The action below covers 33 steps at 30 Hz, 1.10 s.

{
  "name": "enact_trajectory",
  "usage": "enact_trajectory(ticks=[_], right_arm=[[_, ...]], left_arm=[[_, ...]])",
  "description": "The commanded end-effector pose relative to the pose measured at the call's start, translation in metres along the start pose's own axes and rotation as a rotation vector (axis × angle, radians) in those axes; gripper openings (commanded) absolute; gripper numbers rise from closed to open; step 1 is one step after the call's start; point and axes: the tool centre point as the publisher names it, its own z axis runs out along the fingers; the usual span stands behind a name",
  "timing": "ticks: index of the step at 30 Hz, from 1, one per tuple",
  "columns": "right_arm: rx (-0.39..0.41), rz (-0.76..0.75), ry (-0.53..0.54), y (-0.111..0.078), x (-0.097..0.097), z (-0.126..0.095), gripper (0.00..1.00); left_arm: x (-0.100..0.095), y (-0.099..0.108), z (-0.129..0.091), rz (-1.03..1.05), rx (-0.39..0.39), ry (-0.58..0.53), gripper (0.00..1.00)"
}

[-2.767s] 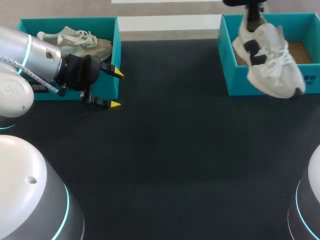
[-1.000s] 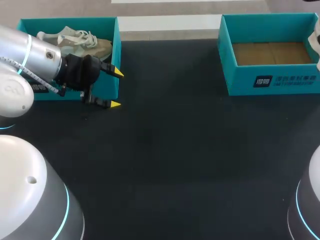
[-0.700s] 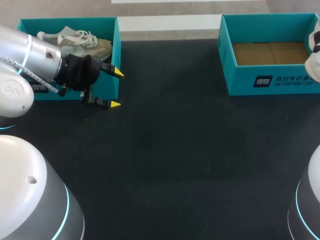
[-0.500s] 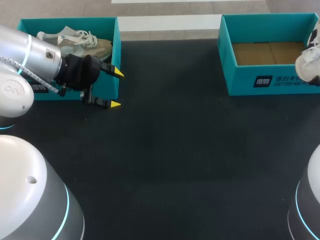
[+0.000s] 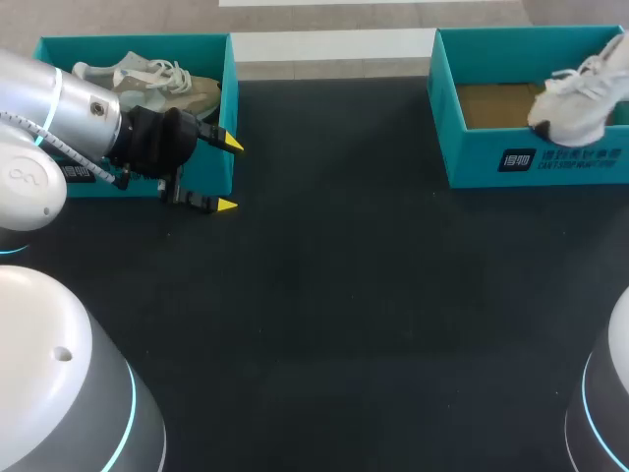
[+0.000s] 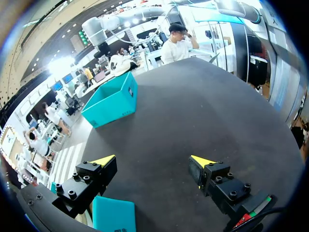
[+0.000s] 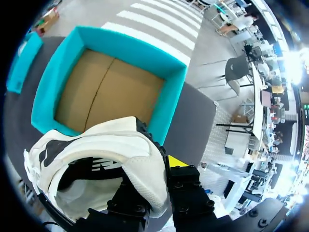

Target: Take the shoe out of the shoebox, open the shoe tongue, remove and reinsert the insole, then place the shoe into the shoebox

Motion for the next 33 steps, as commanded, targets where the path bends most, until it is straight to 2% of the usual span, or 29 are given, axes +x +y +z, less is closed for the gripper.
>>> enact_trajectory(ticks=[1, 21, 25, 33], right_arm=[[0.028, 0.444, 0.052, 0.004, -0.002, -0.001, 0.0], [0.025, 0.448, 0.06, 0.003, -0.001, -0.001, 0.0], [0.068, 0.494, 0.089, 0.002, 0.005, 0.003, 0.0], [0.118, 0.587, 0.069, 0.0, 0.006, 0.01, 0.0]], left_arm=[[0.001, -0.001, 0.0, 0.0, -0.005, 0.0, 1.0], [0.001, -0.001, 0.0, 0.0, -0.005, 0.0, 1.0], [0.001, -0.001, 0.0, 0.0, -0.005, 0.0, 1.0], [0.001, -0.001, 0.0, 0.0, -0.005, 0.0, 1.0]])
